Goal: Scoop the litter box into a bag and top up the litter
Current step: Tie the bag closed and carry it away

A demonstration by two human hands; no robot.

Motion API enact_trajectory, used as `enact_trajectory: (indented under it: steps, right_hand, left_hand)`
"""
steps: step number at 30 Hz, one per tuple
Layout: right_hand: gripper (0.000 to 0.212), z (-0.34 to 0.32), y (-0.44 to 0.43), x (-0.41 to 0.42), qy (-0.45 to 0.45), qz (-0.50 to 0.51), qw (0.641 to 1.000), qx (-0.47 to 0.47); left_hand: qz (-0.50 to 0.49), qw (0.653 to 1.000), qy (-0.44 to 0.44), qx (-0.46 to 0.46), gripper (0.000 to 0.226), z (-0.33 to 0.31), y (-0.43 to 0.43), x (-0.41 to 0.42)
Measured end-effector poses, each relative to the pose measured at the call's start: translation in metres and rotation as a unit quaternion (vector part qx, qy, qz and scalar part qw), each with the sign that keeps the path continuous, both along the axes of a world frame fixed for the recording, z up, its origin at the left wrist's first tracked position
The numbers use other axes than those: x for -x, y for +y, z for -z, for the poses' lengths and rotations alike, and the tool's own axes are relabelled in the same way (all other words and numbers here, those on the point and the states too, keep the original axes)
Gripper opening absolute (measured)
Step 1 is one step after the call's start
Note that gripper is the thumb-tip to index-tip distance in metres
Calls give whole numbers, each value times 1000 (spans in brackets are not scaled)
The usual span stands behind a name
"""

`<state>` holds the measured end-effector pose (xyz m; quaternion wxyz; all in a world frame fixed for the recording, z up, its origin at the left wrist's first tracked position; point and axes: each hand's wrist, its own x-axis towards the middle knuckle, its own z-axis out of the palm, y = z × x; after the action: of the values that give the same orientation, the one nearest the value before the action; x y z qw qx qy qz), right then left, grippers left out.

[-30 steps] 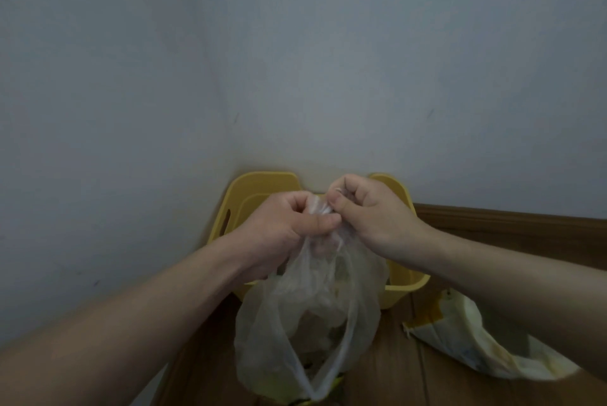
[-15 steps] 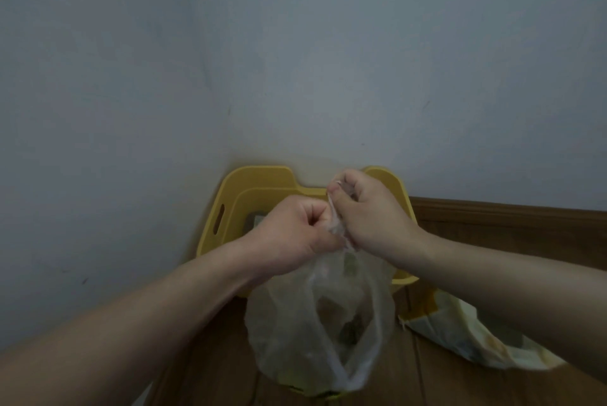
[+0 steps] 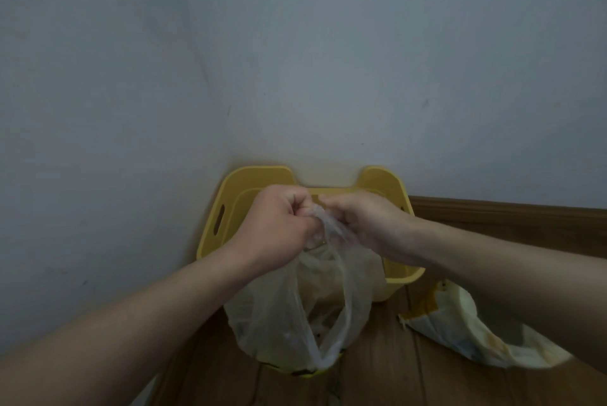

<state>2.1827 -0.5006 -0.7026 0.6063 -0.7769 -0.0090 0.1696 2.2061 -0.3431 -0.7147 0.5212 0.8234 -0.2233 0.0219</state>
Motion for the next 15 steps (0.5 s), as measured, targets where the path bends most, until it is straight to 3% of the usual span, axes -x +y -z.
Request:
enact_trajectory:
  steps: [3, 5, 7, 9, 13, 15]
  right_hand:
    - [18, 1, -6, 3, -46, -66, 991, 108]
    - [19, 9, -9, 0, -46, -40, 994, 95]
    - [26, 14, -9, -1, -49, -25, 996, 74]
    - [33, 17, -9, 0, -123, -11, 986, 111]
    - [25, 12, -10, 8, -368, 44, 907, 198]
    - [20, 7, -8, 12, -390, -9, 895, 215]
  left_hand:
    - [-29, 992, 122, 17, 49, -5, 1, 1]
    - [-32, 975, 217, 43, 43, -8, 2, 0]
    - [-7, 936, 336, 103, 37, -10, 5, 0]
    - [29, 889, 425, 168, 32, -13, 6, 2]
    - [39, 865, 442, 234, 28, -10, 9, -5]
    - [55, 859, 442, 254, 45, -9, 10, -9]
